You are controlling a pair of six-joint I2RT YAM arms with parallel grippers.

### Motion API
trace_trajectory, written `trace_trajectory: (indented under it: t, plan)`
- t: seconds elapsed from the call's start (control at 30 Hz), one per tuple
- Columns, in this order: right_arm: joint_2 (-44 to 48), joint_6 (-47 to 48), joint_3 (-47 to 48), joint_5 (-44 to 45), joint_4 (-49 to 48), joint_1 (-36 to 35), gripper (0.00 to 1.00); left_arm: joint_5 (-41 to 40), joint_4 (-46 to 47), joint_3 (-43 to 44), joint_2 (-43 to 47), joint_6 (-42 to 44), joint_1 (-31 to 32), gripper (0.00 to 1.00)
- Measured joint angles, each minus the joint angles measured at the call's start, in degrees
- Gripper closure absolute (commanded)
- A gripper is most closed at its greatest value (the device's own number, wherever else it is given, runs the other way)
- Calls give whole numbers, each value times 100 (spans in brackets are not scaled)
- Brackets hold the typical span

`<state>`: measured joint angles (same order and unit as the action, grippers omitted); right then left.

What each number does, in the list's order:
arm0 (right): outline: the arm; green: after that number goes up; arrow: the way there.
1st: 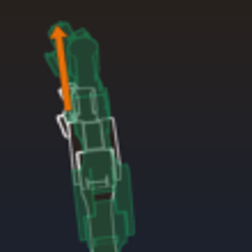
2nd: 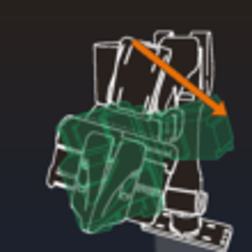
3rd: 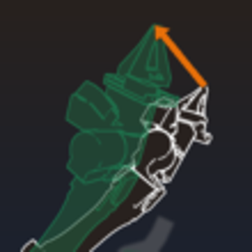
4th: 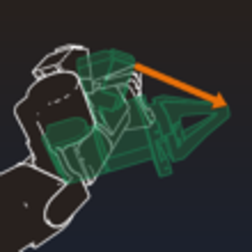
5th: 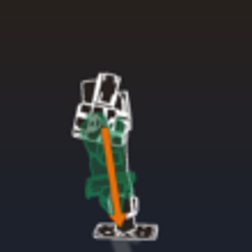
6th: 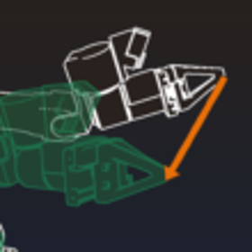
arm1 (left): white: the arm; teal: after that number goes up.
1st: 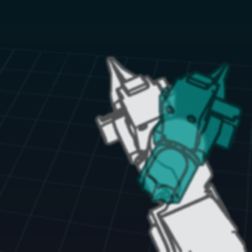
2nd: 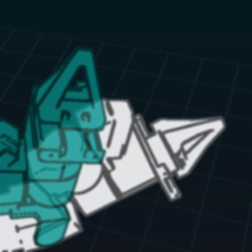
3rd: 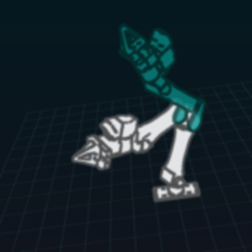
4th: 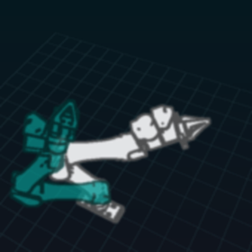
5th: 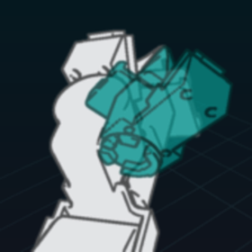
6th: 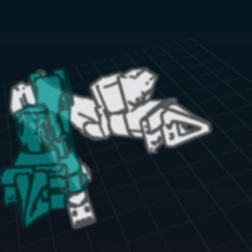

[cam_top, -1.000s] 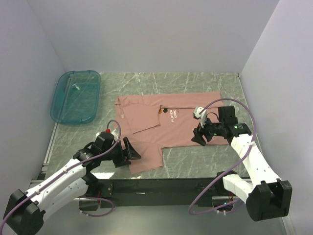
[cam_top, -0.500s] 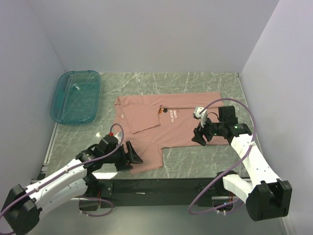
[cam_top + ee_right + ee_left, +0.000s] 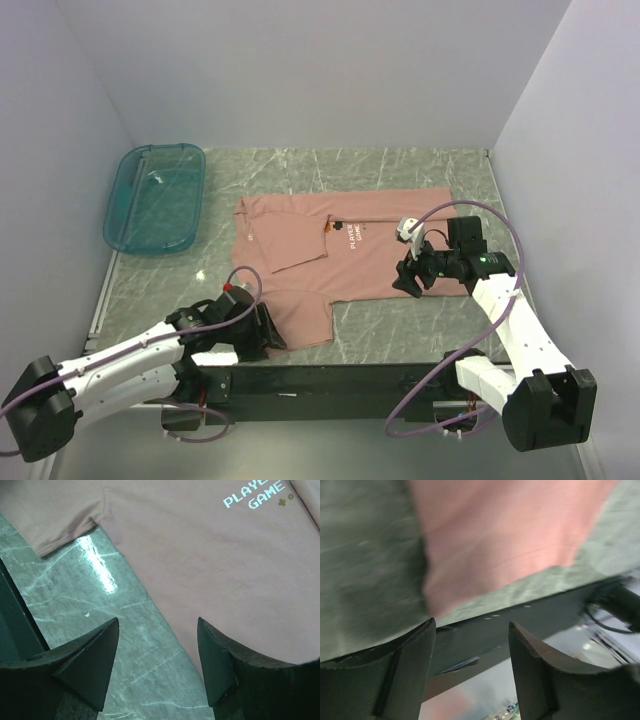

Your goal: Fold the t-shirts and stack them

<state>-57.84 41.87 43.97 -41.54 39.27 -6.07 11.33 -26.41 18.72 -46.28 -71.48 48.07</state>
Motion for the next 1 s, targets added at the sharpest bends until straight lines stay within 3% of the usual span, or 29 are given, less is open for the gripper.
trace_trajectory:
  t: [0.2,0.4,0.83,1.0]
  plan:
    - [4,0,0,-7,9,11,30,-470,-592,284,-420,-162,350,37]
    - [31,2,0,-13,35,35,30,-780,-616,413,-754,-188,442,43]
    - [52,4,0,-44,72,94,30,-848,-208,535,-1405,-184,490,76]
    - [55,7,0,-70,87,109,30,-916,-256,533,-1390,-146,494,82]
